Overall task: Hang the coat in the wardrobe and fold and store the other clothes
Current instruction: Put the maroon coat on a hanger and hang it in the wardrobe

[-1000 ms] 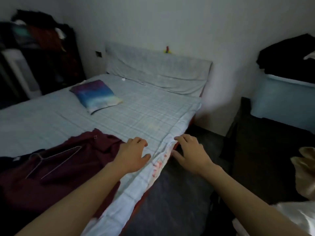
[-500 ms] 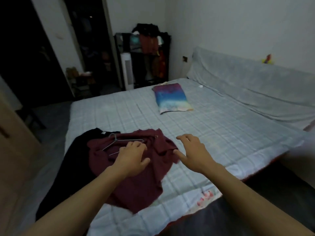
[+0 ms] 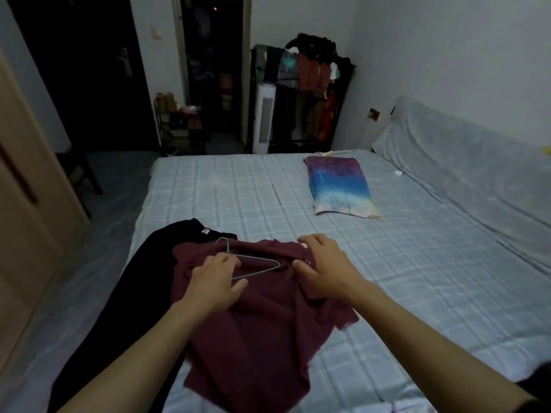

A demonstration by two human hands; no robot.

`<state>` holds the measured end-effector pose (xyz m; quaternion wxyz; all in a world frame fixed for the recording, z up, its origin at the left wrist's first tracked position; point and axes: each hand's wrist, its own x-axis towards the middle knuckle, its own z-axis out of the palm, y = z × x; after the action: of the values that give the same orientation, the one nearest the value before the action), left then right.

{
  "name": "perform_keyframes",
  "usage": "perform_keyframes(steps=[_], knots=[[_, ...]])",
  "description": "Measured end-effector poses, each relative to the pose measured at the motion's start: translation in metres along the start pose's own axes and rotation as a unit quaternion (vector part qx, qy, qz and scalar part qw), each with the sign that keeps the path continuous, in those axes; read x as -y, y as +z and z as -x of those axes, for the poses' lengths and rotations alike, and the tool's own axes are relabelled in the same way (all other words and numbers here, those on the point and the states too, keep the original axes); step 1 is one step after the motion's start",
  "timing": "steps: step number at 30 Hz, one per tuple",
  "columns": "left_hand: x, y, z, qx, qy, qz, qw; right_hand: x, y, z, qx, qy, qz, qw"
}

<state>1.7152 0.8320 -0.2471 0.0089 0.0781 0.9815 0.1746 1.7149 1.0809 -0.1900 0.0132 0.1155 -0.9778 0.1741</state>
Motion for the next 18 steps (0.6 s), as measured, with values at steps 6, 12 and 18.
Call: perform_keyframes(steps=[6, 12, 18], knots=[[0.047, 0.002, -0.031, 0.019, -0.048, 0.021, 0.998, 0.013, 0.034, -0.063, 0.037, -0.023, -0.026, 0.999], [0.073, 0.007, -0.062, 0.015, -0.088, 0.015, 0.996, 0.004, 0.064, -0.122, 0.066, -0.04, -0.046, 0.996], [0.078, 0.018, -0.099, 0.033, -0.123, -0.004, 0.992, -0.023, 0.094, -0.176, 0.113, -0.06, -0.053, 0.99]])
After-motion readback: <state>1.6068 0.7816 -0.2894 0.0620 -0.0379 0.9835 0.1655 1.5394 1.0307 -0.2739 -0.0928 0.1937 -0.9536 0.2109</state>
